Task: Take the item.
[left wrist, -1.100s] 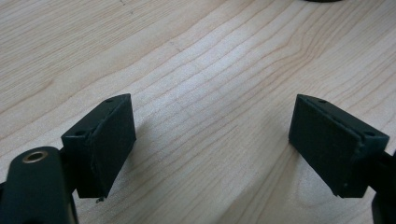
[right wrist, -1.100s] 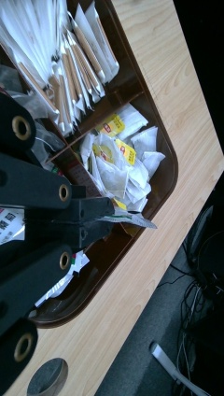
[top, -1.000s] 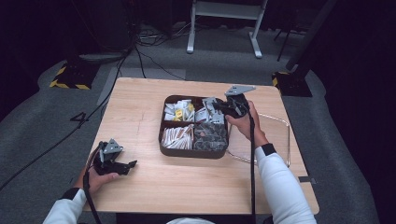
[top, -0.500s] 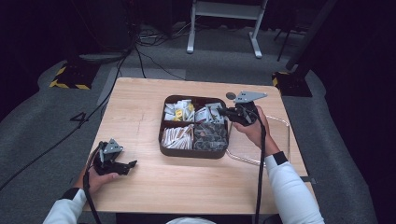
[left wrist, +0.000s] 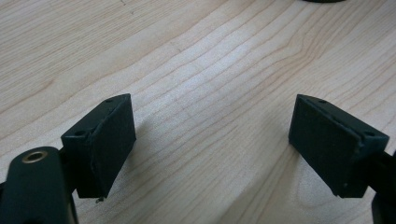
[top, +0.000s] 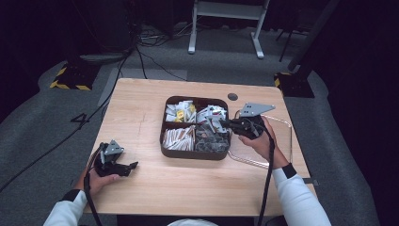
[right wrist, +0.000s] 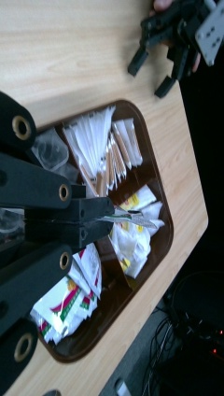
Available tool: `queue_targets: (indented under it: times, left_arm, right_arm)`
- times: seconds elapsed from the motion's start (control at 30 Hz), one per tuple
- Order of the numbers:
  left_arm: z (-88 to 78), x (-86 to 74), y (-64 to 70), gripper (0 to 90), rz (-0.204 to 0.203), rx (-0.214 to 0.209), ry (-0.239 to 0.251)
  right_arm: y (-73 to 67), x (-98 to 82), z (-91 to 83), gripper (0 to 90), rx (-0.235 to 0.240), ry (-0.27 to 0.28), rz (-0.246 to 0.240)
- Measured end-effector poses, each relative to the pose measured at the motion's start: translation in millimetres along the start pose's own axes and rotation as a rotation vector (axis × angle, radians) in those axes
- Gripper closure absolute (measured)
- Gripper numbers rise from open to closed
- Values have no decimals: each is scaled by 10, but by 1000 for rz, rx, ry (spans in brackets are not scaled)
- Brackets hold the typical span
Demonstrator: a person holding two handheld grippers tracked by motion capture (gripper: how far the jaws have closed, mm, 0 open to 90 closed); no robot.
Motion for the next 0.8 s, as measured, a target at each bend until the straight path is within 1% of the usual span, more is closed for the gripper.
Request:
queue_targets:
  times: [0.03, 0.2, 0.37, 0.57, 0.67, 0.7, 0.77, 0.8]
  left_arm:
    - [0, 0, 0, 151, 0, 0, 0]
    - [0, 0, 0, 151, 0, 0, 0]
    - [0, 0, 0, 150, 0, 0, 0]
    - [-1, -1, 0, 150, 1, -1, -2]
    - [0, 0, 0, 150, 0, 0, 0]
    - [-1, -1, 0, 151, 1, -1, -2]
    - [0, 0, 0, 151, 0, 0, 0]
    - [0, 0, 0, 150, 1, 0, -1]
  right_arm:
    - [-43, -18, -7, 900, 7, -1, -10]
    - [-173, -73, -23, 900, 28, -5, -24]
    - [-315, -124, -26, 900, 62, -8, -41]
    - [-471, -212, -4, 900, 90, -30, -59]
    - [-539, -262, 12, 900, 109, -36, -67]
    - [-582, -294, 22, 900, 119, -42, -69]
    - [-595, -308, 28, 900, 121, -46, -70]
    - [-624, -332, 42, 900, 128, -54, -76]
Point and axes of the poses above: each handheld gripper's, and its own axes: z roughly forward along the jaws, x roughly out of its top, y roughly to its right, the point moved 9 cm from there along z, roughly forward along the jaws, and after that the axes turned 12 degrees about -y, right-handed, at the moved point
